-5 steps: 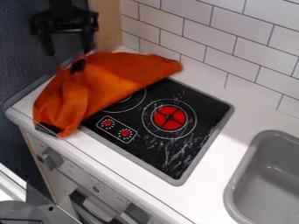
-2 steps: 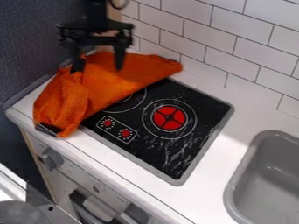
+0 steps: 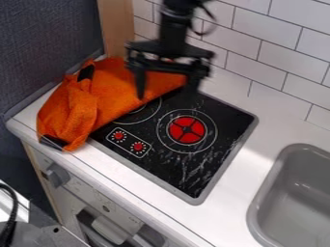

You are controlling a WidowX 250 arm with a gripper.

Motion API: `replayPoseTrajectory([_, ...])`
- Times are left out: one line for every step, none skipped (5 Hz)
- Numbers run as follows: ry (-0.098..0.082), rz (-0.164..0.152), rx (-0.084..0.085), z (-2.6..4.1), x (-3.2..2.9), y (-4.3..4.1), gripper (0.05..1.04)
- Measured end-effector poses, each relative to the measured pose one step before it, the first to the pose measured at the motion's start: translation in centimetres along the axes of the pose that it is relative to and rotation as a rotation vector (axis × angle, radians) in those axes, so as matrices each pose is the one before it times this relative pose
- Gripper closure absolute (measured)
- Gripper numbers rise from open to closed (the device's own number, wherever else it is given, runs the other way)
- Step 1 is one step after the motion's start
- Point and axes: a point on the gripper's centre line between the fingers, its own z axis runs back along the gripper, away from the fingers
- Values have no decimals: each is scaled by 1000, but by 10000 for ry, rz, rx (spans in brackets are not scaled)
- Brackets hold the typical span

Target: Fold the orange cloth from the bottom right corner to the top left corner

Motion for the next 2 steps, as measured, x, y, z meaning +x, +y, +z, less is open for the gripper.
replayPoseTrajectory([3, -805, -7, 168, -1927, -2175, 83])
replayPoseTrajectory([-484, -1401, 305, 2315, -1442, -3158, 83])
